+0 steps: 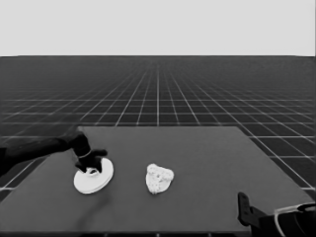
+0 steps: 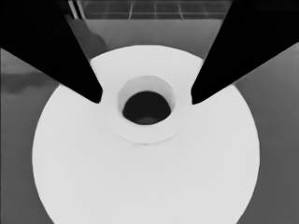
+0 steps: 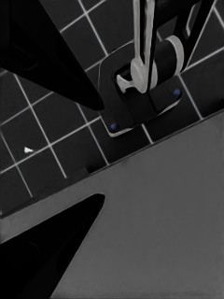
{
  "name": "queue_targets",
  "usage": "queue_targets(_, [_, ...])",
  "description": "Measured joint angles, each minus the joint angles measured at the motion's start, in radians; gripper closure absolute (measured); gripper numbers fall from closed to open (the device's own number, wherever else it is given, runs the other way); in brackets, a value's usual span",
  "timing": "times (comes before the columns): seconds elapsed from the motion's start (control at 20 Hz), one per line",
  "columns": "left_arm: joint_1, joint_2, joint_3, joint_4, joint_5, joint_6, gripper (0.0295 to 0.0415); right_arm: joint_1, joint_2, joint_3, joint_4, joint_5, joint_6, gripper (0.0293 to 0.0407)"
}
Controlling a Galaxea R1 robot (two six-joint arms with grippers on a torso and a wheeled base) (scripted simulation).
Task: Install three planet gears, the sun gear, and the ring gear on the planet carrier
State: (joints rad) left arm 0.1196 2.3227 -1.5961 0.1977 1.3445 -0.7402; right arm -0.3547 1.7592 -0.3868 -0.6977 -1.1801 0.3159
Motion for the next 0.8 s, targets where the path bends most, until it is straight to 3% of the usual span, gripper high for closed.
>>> queue_targets(0.2, [0.006,0.004,-0.008,0.003,-0.006,0.002,0.0326,0.0,0.0,0.0,0.0,0.0,0.0,0.0315])
queue_targets(0.25, [0.006,0.004,-0.008,0.004,-0.006,0.003,0.0361,0.0,0.0,0.0,0.0,0.0,0.0,0.0315])
queue_targets(0.7, [0.006,0.004,-0.009,0.004,-0.006,0.003,0.0362,0.0,0.0,0.0,0.0,0.0,0.0,0.0315])
queue_targets(0.8, [-0.114,-0.045,0.089,-0.074,0.093,-0.029,0.0362,0.0,0.0,0.0,0.0,0.0,0.0,0.0315])
